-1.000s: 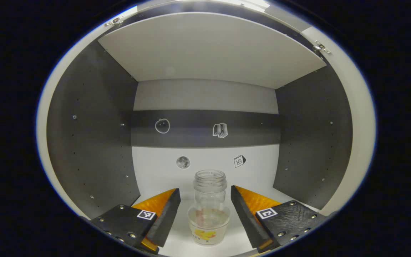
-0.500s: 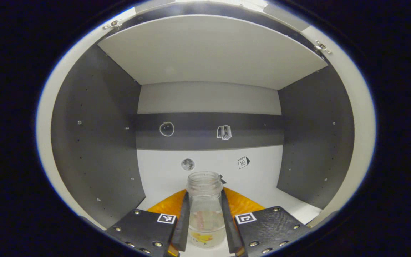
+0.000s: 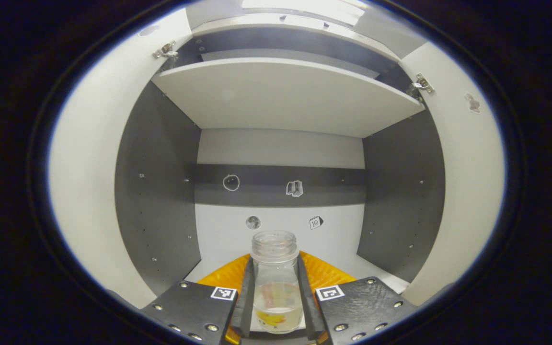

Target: Grasp the bottle in the cabinet with the left hand and place it on the coaster, then close the right door with the right hand and the left door with the left hand.

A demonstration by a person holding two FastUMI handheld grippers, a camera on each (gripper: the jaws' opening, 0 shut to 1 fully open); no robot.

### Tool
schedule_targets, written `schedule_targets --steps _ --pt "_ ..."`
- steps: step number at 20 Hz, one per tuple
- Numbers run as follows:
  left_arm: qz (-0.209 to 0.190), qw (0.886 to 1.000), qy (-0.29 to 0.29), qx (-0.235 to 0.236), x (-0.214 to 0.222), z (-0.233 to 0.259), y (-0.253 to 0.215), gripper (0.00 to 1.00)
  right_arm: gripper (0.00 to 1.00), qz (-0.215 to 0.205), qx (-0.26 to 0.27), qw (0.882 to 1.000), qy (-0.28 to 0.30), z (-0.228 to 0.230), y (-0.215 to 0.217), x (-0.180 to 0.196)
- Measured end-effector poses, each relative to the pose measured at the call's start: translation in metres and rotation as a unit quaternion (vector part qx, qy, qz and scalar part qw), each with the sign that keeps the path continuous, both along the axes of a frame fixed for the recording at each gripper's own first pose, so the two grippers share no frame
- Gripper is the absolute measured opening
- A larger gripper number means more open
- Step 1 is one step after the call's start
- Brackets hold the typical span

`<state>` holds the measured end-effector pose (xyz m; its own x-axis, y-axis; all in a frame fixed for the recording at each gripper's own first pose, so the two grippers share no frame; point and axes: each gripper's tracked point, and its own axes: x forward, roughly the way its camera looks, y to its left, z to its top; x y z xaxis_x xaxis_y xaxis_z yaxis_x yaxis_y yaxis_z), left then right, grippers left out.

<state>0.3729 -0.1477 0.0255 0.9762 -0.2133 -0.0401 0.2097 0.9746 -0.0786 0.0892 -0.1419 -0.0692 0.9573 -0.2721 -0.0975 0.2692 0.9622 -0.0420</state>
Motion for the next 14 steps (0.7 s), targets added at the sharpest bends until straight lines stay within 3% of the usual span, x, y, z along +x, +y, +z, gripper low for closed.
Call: schedule_targets --steps 7,8,14 --pt "0.002 1.0 -0.002 0.007 -0.049 -0.003 0.0 0.45 0.96 0.023 0.0 1.0 0.004 0.003 -0.003 -0.02" --pt "-0.001 1.0 -0.002 0.006 -0.056 -0.005 -0.001 0.45 0.93 0.027 0.0 1.0 0.005 0.003 -0.003 -0.023" --pt "-0.008 1.0 -0.002 0.011 -0.091 -0.018 -0.011 0.46 0.96 0.049 -0.004 0.999 0.009 0.003 0.001 -0.035"
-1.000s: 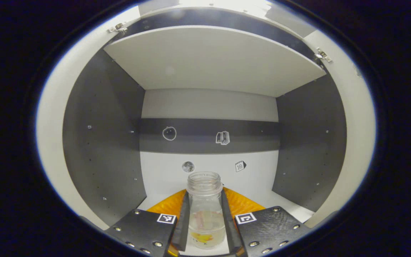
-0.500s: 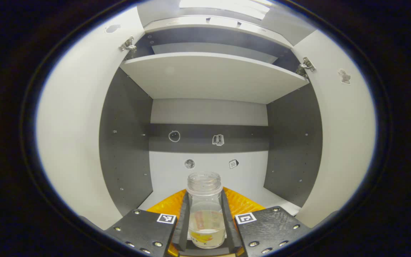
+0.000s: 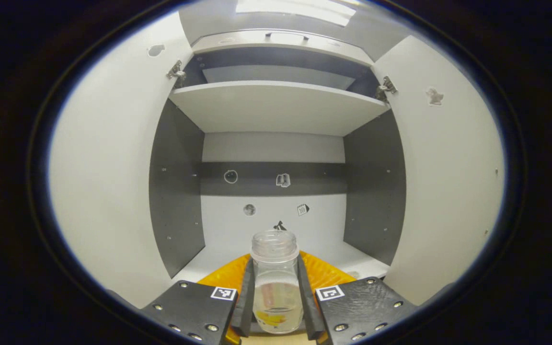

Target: Grasp the bottle in the cabinet with the left hand and place it on the coaster, then close the right door with the right hand and the left door with the left hand.

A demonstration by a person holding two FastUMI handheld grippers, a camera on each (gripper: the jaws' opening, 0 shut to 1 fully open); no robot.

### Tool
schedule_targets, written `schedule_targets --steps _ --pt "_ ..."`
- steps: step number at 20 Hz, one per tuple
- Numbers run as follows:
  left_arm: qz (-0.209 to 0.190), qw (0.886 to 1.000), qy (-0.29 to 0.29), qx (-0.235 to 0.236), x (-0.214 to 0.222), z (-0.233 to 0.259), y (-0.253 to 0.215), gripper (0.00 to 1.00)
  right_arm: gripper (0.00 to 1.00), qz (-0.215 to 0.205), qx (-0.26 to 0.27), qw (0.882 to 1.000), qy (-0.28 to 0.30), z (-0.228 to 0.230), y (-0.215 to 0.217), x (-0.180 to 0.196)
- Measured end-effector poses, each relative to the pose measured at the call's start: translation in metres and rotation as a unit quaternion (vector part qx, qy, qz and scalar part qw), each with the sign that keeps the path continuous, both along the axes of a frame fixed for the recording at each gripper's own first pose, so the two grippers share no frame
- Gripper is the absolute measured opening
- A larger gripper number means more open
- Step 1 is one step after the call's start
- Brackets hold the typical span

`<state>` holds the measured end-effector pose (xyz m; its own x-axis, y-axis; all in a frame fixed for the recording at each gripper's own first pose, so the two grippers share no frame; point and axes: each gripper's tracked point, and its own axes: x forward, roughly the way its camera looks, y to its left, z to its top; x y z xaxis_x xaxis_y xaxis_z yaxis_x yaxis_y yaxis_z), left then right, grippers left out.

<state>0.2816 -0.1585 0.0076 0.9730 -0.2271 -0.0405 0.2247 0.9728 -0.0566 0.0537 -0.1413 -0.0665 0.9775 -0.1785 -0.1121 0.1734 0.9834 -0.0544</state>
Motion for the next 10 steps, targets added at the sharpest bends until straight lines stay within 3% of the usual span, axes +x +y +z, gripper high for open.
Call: schedule_targets --steps 2,3,10 --pt "-0.002 1.0 0.003 -0.001 -0.012 -0.009 -0.003 0.46 0.93 0.008 -0.002 1.0 0.002 0.001 0.0 -0.004" --pt "-0.003 1.0 0.003 -0.003 -0.019 -0.015 -0.005 0.46 0.96 0.011 -0.002 1.0 0.002 0.001 0.001 -0.006" --pt "-0.001 1.0 0.01 -0.009 -0.061 -0.053 -0.008 0.46 0.96 0.029 0.0 1.0 0.012 -0.005 0.001 -0.022"
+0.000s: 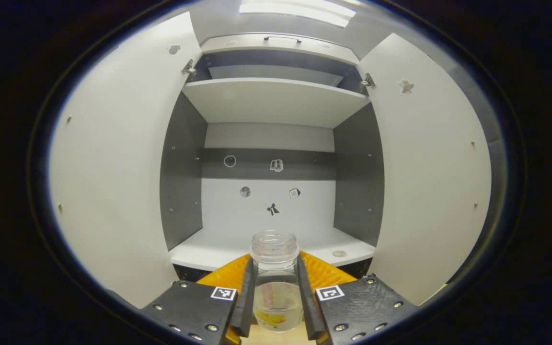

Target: Grasp the bottle in the cabinet with the left hand and place it on the coaster, then close the right door with the right hand and the left door with the left hand.

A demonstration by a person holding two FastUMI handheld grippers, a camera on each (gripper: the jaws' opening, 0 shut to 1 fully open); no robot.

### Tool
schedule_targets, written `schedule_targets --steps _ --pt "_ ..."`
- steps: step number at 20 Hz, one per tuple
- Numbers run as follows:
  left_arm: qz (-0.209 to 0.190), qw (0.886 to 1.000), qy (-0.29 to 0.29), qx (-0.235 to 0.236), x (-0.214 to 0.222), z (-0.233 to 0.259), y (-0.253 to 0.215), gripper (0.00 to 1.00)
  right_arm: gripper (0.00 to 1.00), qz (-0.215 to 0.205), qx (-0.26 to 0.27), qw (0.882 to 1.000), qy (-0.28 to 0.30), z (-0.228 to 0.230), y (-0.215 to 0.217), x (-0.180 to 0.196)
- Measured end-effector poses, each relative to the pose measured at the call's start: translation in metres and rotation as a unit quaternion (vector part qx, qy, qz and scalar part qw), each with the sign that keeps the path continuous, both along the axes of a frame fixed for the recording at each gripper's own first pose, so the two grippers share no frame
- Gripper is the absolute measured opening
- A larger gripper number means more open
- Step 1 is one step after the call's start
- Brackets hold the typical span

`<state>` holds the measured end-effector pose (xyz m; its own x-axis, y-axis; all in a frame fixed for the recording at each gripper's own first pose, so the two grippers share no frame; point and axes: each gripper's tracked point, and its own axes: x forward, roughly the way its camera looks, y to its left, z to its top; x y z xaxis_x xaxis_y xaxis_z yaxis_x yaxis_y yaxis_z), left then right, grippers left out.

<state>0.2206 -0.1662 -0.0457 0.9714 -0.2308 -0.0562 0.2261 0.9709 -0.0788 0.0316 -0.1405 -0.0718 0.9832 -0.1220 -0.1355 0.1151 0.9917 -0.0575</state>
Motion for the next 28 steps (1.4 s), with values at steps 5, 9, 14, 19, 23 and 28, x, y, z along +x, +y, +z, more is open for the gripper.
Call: schedule_targets --steps 5,9,14,19,23,28 --pt "0.003 1.0 0.016 -0.006 -0.025 -0.034 0.003 0.46 0.96 0.014 -0.005 1.0 0.007 -0.005 0.005 -0.011" --pt "-0.007 1.0 0.021 -0.006 -0.045 -0.061 -0.001 0.46 0.93 0.023 -0.005 1.0 0.015 -0.011 0.011 -0.019" --pt "-0.012 0.999 0.038 0.004 -0.064 -0.095 -0.005 0.46 0.96 0.036 -0.013 0.999 0.016 -0.013 0.018 -0.024" --pt "-0.023 0.998 0.052 -0.006 -0.084 -0.129 -0.013 0.46 0.93 0.042 -0.015 0.999 0.023 -0.018 0.021 -0.029" --pt "-0.029 0.997 0.073 -0.013 -0.099 -0.157 -0.02 0.46 0.96 0.047 -0.022 0.998 0.027 -0.02 0.023 -0.032" --pt "-0.033 0.994 0.102 -0.012 -0.112 -0.194 -0.026 0.46 0.96 0.05 -0.022 0.998 0.032 -0.022 0.024 -0.034"
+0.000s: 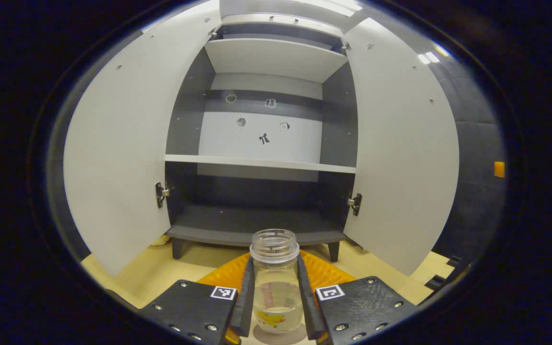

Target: Grasp the bottle in the cabinet with the left hand and place it on the coaster, then close the right door with the right hand and the left door with the left hand.

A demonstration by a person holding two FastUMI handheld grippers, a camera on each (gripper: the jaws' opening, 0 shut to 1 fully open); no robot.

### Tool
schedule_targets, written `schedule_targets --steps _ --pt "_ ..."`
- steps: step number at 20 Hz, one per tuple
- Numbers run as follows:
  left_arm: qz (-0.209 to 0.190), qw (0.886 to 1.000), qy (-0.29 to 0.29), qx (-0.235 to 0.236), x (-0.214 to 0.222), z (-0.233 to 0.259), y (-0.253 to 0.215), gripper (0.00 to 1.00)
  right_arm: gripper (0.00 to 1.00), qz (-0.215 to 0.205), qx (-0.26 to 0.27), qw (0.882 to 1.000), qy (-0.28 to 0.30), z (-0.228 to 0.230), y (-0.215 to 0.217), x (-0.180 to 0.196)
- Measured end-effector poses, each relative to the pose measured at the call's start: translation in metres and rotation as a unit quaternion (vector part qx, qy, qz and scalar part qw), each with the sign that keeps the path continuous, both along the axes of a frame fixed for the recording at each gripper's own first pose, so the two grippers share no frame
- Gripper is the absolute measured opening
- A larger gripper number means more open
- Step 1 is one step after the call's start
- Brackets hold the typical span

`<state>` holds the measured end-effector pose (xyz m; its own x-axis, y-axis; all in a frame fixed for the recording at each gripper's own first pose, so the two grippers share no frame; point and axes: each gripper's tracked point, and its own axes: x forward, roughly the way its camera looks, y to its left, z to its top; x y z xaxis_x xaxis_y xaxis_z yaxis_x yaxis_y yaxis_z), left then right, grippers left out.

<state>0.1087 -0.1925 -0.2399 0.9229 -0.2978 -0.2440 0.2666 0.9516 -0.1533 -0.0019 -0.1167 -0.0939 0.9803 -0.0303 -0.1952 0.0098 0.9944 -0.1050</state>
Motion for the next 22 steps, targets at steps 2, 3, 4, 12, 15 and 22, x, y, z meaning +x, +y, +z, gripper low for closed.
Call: schedule_targets --steps 2,3,4,12,15,22 --pt "0.0 1.0 0.013 0.003 -0.005 -0.017 -0.002 0.46 0.96 0.003 -0.004 1.0 -0.003 0.003 0.002 0.001" --pt "0.002 1.0 0.019 0.005 -0.006 -0.027 -0.002 0.46 0.96 0.004 -0.007 1.0 -0.004 0.004 0.002 0.002" --pt "0.005 1.0 0.027 0.006 -0.006 -0.035 -0.002 0.46 0.96 0.005 -0.009 1.0 -0.004 0.003 0.003 0.003" --pt "0.011 0.999 0.026 0.016 -0.015 -0.054 -0.01 0.46 0.96 0.027 -0.003 0.999 0.017 -0.012 0.025 0.011" --pt "0.016 0.999 0.035 0.019 -0.018 -0.055 -0.01 0.53 0.96 0.031 0.005 0.999 0.019 -0.013 0.03 0.017" --pt "0.013 0.998 0.038 0.043 -0.025 -0.035 -0.012 0.83 0.96 0.041 0.038 0.998 0.008 -0.001 0.036 0.029"
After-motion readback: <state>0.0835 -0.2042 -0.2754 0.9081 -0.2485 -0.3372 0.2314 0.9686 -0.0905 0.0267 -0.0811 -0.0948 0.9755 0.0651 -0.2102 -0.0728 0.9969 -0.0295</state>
